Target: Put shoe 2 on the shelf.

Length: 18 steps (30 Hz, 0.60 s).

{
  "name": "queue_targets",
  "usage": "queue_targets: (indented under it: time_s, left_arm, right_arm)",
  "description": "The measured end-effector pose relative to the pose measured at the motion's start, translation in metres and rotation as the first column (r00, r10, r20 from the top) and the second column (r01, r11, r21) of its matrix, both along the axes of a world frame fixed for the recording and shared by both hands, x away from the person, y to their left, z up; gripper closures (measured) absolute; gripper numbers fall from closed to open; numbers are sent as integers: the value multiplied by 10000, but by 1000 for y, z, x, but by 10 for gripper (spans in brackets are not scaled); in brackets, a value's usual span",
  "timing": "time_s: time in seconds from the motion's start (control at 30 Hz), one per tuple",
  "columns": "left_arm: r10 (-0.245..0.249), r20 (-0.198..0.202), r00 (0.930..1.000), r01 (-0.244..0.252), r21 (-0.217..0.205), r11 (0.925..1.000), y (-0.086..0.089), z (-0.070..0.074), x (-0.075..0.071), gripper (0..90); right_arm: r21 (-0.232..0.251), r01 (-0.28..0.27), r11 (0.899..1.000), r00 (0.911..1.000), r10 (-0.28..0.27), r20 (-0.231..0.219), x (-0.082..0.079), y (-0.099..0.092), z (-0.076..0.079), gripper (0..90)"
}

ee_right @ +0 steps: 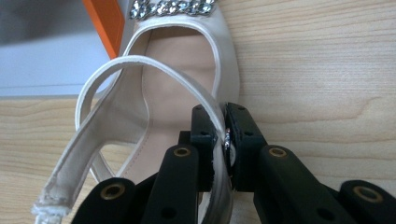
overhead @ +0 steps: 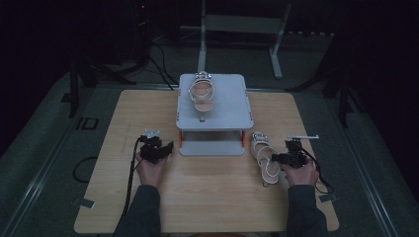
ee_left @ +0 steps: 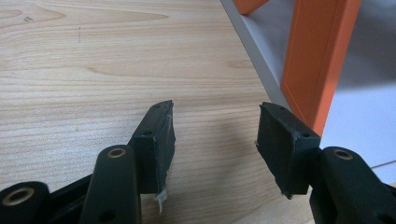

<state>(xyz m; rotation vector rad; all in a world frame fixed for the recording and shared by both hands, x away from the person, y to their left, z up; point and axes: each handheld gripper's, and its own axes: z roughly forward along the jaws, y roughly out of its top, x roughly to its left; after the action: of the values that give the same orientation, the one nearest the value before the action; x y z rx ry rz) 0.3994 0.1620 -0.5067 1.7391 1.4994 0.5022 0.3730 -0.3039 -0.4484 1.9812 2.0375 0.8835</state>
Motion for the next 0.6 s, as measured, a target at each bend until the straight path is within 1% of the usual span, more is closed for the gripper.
queue_targets:
  time_s: [0.13,0.2,0.27,0.37,0.6]
  left_arm:
    - [5,4,10000,-5,19,10000,0,0,0,466]
    - [-9,6,10000,9,82,10000,-1,0,0,465]
    - [-5,21,10000,5,109,9999,-1,0,0,465]
    - [-3,21,10000,3,101,9999,-1,0,0,465]
    - [-7,20,10000,7,107,9999,-1,0,0,465]
  right_arm:
    - [157,54,9999,10000,-53,-27,2,-2,1,829]
    - [333,98,9994,9998,-93,-146,4,-3,2,830]
    - [537,108,9985,9999,-103,-110,5,-5,3,830]
    - [612,170,9980,9998,-163,-119,6,-5,4,830]
    - [969,264,9949,9996,-257,-84,8,-6,3,831]
